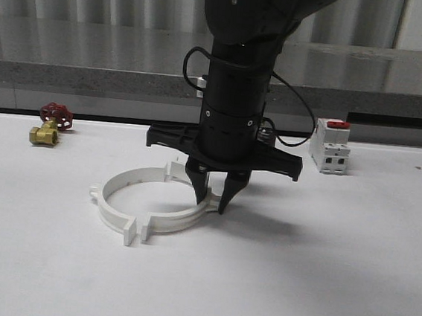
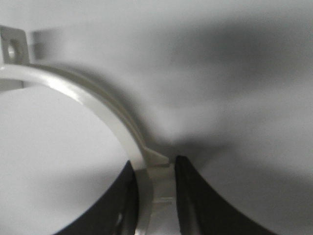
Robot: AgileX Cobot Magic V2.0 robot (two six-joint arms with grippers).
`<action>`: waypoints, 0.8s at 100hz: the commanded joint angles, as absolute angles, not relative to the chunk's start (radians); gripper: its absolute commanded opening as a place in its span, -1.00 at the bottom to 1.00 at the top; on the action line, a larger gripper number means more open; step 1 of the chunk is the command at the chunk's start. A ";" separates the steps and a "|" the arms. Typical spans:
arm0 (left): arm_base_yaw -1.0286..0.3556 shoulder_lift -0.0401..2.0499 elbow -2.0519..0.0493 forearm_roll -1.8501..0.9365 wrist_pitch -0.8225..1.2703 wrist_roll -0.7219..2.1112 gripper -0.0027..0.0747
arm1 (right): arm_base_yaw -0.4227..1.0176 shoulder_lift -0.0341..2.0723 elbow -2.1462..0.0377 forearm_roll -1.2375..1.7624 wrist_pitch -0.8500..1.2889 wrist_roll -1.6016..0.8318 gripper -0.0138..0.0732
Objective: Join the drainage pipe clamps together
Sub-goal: 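Press the held half-ring against the first half to close the ring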
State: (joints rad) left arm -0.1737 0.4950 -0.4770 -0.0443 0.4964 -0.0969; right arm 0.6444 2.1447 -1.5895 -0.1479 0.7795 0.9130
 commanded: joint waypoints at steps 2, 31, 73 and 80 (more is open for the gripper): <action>-0.171 0.497 -0.504 -0.056 0.421 -0.097 -0.98 | 0.644 2.089 -1.619 -0.143 0.756 0.917 -0.62; -0.171 0.497 -0.504 -0.056 0.421 -0.097 -0.98 | 0.646 2.089 -1.619 -0.136 0.765 0.917 -0.62; -0.171 0.497 -0.504 -0.056 0.421 -0.097 -0.98 | 0.646 2.089 -1.619 -0.120 0.780 0.917 -0.62; -0.171 0.497 -0.504 -0.056 0.421 -0.097 -0.98 | 0.646 2.089 -1.619 -0.116 0.780 0.917 -0.62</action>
State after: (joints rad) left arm -0.1737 0.4950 -0.4770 -0.0443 0.4964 -0.0969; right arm 0.6444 2.1447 -1.5895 -0.1182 0.7838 0.9130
